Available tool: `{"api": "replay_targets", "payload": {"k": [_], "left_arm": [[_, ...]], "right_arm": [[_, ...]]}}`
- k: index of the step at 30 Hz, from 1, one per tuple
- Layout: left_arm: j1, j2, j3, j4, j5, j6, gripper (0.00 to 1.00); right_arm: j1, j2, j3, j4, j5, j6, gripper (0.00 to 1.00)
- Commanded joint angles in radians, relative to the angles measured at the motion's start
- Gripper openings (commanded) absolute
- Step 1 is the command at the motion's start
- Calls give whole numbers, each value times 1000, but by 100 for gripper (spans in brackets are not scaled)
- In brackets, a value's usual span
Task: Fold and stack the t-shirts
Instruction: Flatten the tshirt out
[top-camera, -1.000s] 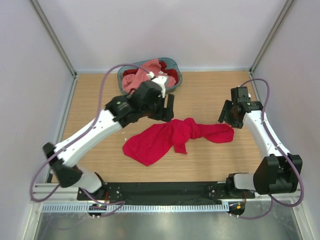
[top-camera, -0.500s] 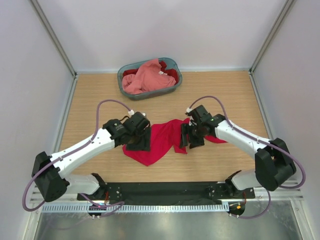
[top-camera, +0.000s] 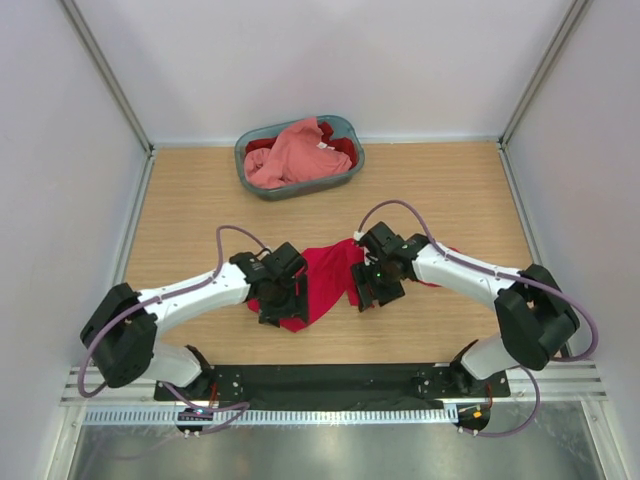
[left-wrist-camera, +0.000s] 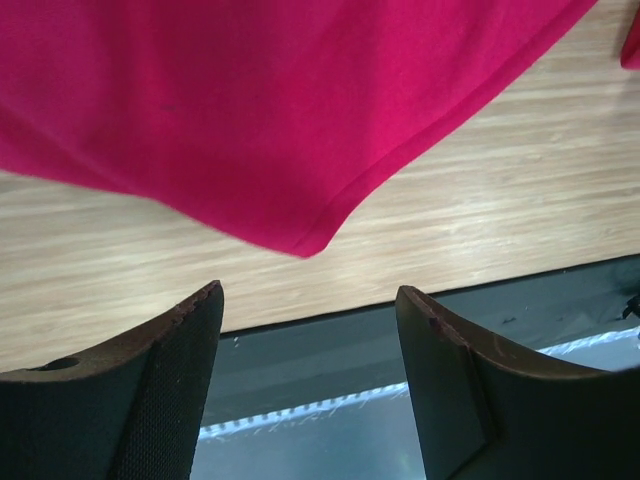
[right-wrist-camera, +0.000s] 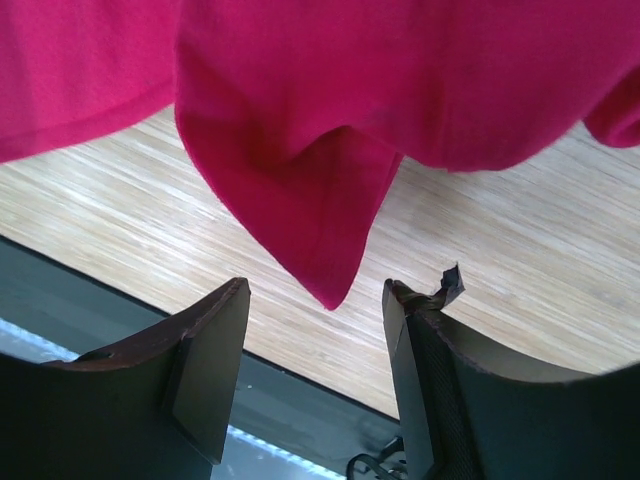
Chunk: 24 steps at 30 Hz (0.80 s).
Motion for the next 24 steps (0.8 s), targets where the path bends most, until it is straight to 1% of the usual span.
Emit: {"api": "replay_targets", "payload": {"k": [1, 5, 7, 8, 10, 12, 13, 14, 15, 16, 18, 19, 21, 22, 24], "left_arm": [[-7, 51, 5, 94, 44, -43, 71], [-14, 116, -4, 126, 12, -46, 71], [-14, 160, 0, 138, -3, -40, 69], [-14, 171, 0, 141, -3, -39, 67], [-14, 197, 1, 157, -20, -37, 64], [-13, 209, -4, 172, -28, -37, 59], [-14, 213, -4, 174, -34, -35, 51], [-14, 217, -4, 174, -37, -34, 47], [-14, 216, -6, 174, -42, -35, 45], [-13, 213, -10, 174, -54, -35, 40], [-14, 200, -13, 172, -60, -32, 32], [-14, 193, -13, 163, -60, -32, 25], [-14, 164, -12, 148, -104, -25, 13], [-14, 151, -9, 137, -118, -23, 1], [-13, 96, 17, 76, -179, -13, 0]], "right_arm": [[37, 29, 23, -2, 58, -58, 63], [60, 71, 35, 12, 122, -79, 62], [59, 93, 52, 9, 150, -79, 59], [59, 105, 56, 11, 162, -81, 54], [60, 107, 67, 15, 171, -73, 49], [60, 102, 72, 20, 214, -67, 40], [59, 98, 79, 17, 222, -68, 37], [60, 90, 82, 15, 239, -64, 27], [59, 84, 85, 15, 243, -62, 24], [60, 79, 88, 18, 247, -62, 17], [59, 67, 95, 12, 256, -64, 8], [59, 62, 99, 11, 253, -62, 1], [60, 41, 102, -3, 245, -64, 1], [61, 29, 110, -12, 245, -59, 1], [59, -25, 121, -44, 257, -52, 1]]}}
